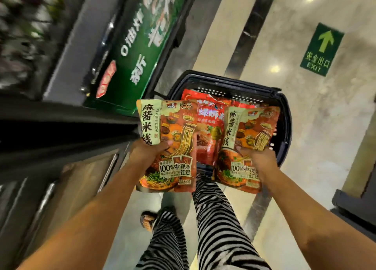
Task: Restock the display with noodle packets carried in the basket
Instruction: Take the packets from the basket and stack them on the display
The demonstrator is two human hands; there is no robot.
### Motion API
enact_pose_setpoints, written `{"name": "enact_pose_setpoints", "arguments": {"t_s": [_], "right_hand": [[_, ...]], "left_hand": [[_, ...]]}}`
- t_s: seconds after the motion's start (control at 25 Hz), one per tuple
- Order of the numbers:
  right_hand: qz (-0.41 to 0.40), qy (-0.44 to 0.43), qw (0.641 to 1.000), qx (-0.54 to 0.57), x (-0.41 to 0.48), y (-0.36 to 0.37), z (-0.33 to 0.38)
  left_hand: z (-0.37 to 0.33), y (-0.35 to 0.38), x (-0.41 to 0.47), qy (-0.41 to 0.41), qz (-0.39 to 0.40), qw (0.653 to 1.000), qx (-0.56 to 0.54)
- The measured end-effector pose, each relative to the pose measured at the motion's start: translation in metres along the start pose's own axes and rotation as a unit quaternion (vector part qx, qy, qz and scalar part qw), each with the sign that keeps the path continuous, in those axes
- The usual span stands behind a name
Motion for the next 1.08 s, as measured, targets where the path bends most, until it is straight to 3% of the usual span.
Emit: {"name": "enact_pose_setpoints", "arguments": {"t_s": [0.36,0.56,0.8,1.08], "right_hand": [[0.16,-0.115,0.98,-0.011,-0.21,0.076,0.004],[0.258,-0.181,0.948,-0.042,-0.335,0.132,-0.02],[0.4,-0.246,0.877,-0.102,-0.485,0.218,-0.042],[0.49,-0.286,0.805,-0.173,-0.591,0.292,-0.061]], "left_hand": [[0.048,-0.143,-0.163,0.101,0.013,0.992,-0.081],[0.096,-0.242,-0.279,0.213,-0.004,0.965,-0.151],[0.186,-0.366,-0.399,0.27,-0.176,0.914,-0.246],[0.293,-0.433,-0.487,0.253,-0.355,0.808,-0.396]]}}
Point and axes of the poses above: each hand's wrist, its own x-axis towards the middle knuckle, its own y-axis out of the palm, z = x × y, the point moved 7 cm from there along x, towards the middle knuckle, and after that the axes turned 1 degree about y, right-handed, at the moved point
